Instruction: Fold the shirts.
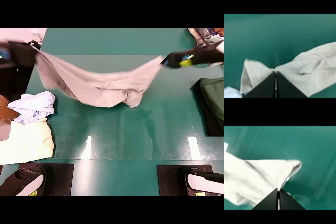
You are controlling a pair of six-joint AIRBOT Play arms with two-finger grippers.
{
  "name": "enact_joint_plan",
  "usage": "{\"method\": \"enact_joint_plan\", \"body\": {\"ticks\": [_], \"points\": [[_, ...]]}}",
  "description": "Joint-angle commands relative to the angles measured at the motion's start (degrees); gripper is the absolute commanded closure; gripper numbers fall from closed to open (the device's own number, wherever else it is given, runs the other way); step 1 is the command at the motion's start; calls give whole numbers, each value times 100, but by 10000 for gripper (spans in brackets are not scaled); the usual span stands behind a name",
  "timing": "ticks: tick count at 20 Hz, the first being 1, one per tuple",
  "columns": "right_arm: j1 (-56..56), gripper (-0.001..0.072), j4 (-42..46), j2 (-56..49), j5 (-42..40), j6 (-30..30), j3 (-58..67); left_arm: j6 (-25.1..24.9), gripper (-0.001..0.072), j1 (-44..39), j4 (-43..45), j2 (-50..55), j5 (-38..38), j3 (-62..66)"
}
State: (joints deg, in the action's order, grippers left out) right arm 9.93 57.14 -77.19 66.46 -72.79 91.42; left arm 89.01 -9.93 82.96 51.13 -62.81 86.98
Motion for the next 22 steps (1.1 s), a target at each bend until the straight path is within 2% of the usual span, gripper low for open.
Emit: {"method": "enact_joint_plan", "body": {"ticks": [1,7,12,17,19,22], "points": [[-352,699,55,957,221,2,693,-2,688,4,17,-284,-195,1189],[-881,699,153,2286,254,0,1259,-2,688,4,-337,-348,-444,2931],[-1683,700,146,2754,361,-35,1606,-96,688,4,-372,-348,-540,3362],[-1967,700,133,2116,1279,-463,1360,-96,689,4,289,-85,-741,1729],[-1967,700,133,1587,1650,-562,977,-96,689,4,232,291,-822,942],[-1967,700,138,721,1700,-577,184,-144,688,4,-144,1226,-726,-101]]}}
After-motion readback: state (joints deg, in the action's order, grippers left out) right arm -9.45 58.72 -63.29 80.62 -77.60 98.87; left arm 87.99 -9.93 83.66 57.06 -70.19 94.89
